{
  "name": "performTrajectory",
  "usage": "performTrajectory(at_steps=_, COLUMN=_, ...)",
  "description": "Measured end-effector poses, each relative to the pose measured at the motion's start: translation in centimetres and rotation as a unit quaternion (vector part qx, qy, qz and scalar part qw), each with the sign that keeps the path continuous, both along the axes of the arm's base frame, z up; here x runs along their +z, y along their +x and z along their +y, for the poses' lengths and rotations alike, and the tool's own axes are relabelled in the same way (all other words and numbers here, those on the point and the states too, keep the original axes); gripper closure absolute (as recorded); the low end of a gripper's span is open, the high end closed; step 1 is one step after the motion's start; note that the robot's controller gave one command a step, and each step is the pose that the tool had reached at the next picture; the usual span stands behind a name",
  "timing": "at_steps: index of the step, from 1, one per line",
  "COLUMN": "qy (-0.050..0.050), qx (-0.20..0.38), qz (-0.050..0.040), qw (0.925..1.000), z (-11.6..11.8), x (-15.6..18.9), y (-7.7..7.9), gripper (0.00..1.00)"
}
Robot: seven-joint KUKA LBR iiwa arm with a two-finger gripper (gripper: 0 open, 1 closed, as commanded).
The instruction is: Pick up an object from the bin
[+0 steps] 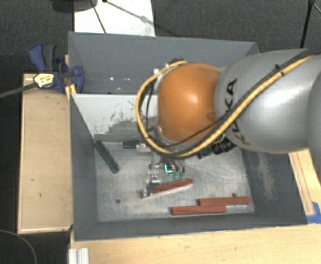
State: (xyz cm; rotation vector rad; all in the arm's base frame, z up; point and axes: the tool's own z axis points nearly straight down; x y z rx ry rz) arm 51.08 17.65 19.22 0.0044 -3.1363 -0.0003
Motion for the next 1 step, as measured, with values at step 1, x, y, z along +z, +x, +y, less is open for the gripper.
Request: performTrajectory(at_steps=1, qy=0.001, qx=-0.002, qz=-0.0037, qw=1.0, z=-0.08, x=0.36, y=0.2, gripper=0.0)
